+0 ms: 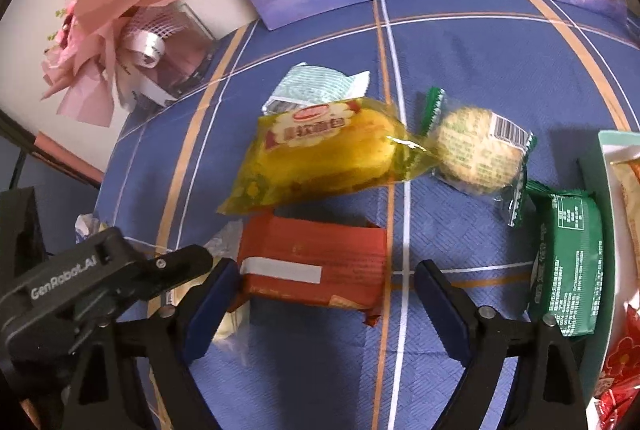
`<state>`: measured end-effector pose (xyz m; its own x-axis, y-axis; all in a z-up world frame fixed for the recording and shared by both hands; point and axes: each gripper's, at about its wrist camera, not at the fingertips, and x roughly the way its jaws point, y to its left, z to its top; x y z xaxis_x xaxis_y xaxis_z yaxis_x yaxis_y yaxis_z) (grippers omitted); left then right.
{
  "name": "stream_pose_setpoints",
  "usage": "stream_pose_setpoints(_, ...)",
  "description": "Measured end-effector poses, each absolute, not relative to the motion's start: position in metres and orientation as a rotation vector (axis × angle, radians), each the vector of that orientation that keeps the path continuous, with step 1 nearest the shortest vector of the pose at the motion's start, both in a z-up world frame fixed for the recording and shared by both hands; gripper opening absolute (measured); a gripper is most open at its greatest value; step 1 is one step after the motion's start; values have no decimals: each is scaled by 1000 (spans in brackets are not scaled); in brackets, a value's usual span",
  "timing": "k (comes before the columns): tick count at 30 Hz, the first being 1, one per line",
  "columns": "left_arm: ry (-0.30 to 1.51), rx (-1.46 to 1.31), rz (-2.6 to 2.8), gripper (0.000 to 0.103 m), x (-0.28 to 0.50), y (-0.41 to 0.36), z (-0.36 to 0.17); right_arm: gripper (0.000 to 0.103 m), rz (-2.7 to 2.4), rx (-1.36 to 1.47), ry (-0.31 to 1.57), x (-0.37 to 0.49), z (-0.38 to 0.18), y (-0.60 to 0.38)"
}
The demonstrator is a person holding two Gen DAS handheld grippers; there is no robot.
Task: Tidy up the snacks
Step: 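Grasp the round wrapped bun with the left tool while the right tool grasps the brown packet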
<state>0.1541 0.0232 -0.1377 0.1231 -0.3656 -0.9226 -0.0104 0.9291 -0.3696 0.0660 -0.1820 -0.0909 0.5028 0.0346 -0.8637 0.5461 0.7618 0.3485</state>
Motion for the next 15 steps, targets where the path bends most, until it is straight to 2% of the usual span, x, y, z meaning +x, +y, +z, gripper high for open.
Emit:
stream_pose_setpoints(7,1415,-250,-260,80,151,13,-136,70,-362,654,1013,64,-92,-185)
stream_pose_setpoints(15,1380,-124,-247,80,145,-6,-133,67,-413,625,1029,52,-91,-196)
